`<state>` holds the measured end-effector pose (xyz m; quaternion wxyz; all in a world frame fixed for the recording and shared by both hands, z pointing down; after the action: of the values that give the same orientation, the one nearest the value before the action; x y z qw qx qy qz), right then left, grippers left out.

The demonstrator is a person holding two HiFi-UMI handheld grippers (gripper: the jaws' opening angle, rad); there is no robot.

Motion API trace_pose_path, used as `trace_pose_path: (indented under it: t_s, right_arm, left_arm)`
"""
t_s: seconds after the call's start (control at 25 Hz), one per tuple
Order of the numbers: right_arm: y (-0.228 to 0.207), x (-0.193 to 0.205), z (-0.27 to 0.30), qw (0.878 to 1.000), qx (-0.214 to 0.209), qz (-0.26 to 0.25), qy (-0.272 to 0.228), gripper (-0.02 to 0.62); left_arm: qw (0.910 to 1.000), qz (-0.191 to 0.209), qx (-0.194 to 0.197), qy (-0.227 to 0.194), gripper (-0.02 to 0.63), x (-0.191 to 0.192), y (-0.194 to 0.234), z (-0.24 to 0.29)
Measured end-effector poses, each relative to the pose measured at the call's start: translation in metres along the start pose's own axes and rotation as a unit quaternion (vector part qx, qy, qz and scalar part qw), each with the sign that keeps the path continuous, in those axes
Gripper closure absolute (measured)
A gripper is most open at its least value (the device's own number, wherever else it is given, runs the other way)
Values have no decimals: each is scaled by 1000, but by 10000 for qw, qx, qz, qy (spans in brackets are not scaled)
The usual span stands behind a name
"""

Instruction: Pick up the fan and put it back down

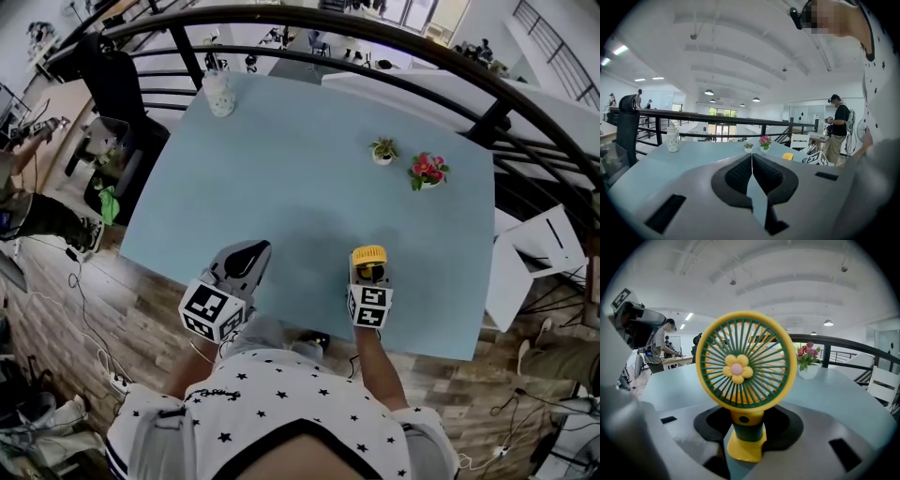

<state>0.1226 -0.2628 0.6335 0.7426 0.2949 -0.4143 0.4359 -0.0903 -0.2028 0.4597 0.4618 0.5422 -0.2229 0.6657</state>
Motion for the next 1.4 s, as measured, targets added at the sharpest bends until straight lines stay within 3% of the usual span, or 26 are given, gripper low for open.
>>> trace_pose_path:
  t_s: [0.56, 1.4]
  right_arm:
    - [-9, -39, -29, 9975, -174, 475, -490, 425]
    - [-27, -93, -125, 9933, -355, 152, -1091, 425]
  left_arm:
    - [9998, 108, 76, -131, 577, -12, -12, 3]
    - [9981, 48, 488, -365, 577, 0, -68, 8]
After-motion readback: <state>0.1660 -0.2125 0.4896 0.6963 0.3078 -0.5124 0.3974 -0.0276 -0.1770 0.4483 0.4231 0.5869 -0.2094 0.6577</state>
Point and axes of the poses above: the fingertips, and each gripper's own axes: z forward along the fingers, y to its left, x out of its underside, the point moved 1 cm from there along -z, backward along the fingers, and after that the axes turned 6 degrees about -z, right-handed, at the moved point
